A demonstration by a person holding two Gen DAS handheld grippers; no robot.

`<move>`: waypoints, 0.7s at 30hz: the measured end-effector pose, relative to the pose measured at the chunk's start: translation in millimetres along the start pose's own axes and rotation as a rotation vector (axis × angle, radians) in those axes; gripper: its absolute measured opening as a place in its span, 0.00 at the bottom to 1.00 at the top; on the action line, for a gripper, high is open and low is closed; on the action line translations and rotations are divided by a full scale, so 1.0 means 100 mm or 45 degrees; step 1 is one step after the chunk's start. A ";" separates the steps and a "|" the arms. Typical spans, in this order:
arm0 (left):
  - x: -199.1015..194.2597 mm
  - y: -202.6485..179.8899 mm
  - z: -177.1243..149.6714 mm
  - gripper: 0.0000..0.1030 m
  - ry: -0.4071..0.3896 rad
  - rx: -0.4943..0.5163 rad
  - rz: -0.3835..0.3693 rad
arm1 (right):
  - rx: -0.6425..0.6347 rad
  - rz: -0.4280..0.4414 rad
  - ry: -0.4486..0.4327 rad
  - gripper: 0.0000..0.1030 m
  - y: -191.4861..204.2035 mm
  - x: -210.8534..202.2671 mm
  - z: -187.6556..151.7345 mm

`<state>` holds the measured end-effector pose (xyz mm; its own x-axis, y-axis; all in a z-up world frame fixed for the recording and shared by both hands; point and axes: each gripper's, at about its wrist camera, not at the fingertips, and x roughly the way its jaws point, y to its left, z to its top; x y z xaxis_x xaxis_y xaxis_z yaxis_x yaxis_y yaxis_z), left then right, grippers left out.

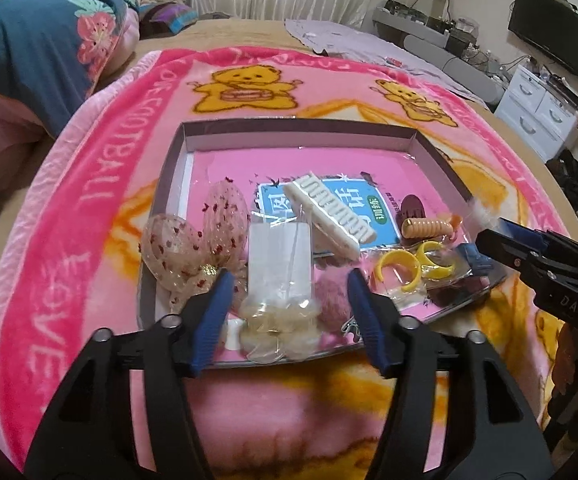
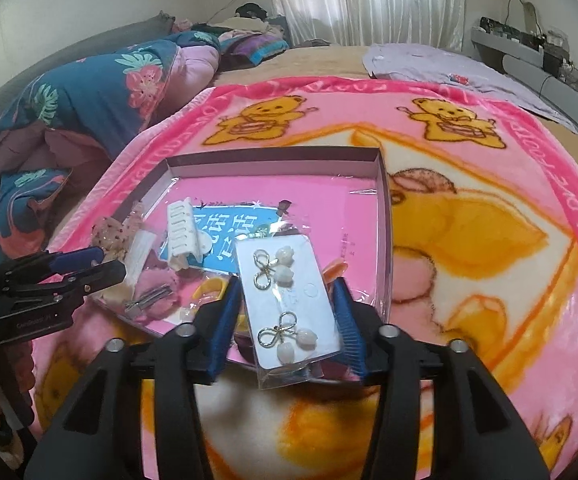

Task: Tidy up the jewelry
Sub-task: 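Drop the pearl clip into the box with the left tool while the right tool drops the card, then pull both tools back from the box above the blanket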

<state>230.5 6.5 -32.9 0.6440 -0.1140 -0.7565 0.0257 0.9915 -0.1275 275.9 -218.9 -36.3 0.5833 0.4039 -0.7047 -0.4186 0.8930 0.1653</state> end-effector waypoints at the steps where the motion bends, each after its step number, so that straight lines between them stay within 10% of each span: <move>1: -0.04 -0.01 0.00 0.52 -0.008 0.001 -0.001 | 0.002 -0.005 -0.016 0.61 0.00 -0.05 -0.01; 10: -0.58 -0.06 -0.12 0.75 -0.115 0.000 0.019 | 0.037 0.013 -0.178 0.95 0.07 -0.81 -0.22; 21: -1.01 -0.22 -0.49 0.91 -0.162 0.007 0.010 | 0.041 -0.004 -0.197 0.96 0.21 -1.20 -0.69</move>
<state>127.2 -7.4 14.5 0.7360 -0.0977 -0.6699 0.0241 0.9927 -0.1183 149.1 -262.4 4.5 0.6859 0.4246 -0.5909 -0.3957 0.8992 0.1869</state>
